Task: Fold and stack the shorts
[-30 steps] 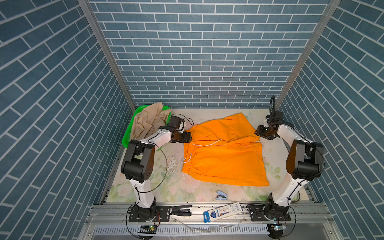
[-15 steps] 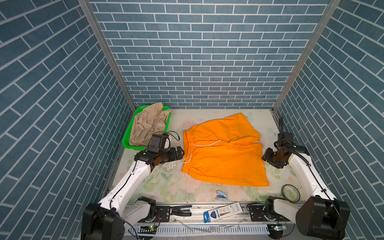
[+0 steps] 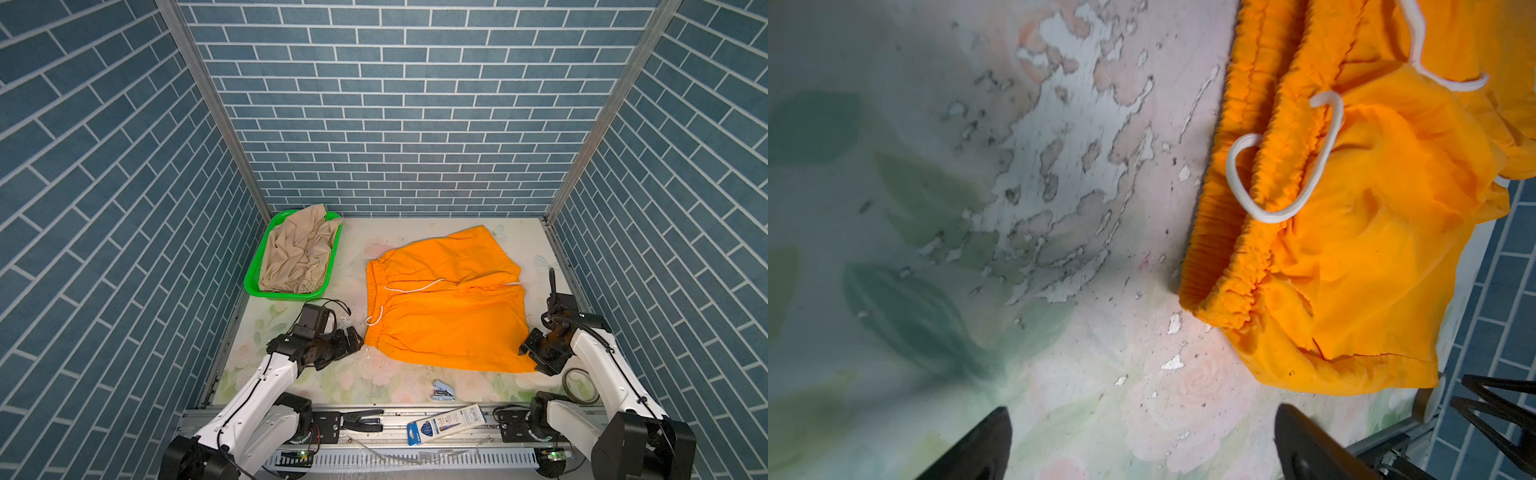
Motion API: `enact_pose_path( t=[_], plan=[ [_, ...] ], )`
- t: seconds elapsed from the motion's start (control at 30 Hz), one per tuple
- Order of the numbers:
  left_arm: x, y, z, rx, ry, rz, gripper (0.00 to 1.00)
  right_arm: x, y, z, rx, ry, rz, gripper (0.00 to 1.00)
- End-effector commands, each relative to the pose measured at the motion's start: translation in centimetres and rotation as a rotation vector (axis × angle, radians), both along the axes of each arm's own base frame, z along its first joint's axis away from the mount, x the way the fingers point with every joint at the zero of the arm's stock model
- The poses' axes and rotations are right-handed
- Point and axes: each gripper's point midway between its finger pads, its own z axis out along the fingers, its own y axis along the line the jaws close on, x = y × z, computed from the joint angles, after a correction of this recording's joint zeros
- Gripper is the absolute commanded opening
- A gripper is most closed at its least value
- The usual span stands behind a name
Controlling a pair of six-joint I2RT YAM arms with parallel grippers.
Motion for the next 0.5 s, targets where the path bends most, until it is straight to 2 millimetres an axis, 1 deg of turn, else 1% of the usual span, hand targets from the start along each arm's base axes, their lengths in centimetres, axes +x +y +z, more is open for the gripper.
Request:
enact_pose_path(
  t=[0.0,0.1,0.23,0.37,0.47],
  plan=[
    [0.8,-0.8,0.7,-0.061,-0.025,0.021,1.00,-1.6,0.0,-0.3,0.000,0.061,-0.091,0.57],
    [0.9,-0.9,0.7,-0.073,-0.035,0.033,1.00,-1.5,0.0,-1.1,0.002,0.055,-0.144,0.57],
    [1.1,-1.1,0.1,-0.084,-0.031,0.042,1.00,-0.9,-0.2,-2.1,-0.002,0.019,-0.235,0.57],
    [1.4,-1.6,0.1,-0.120,-0.037,0.046,1.00,-0.6,-0.9,-2.7,-0.031,-0.021,-0.296,0.56],
    [1.5,-1.6,0.1,-0.126,-0.047,0.050,1.00,-0.7,-0.8,-4.1,-0.024,-0.020,-0.324,0.55]
  ],
)
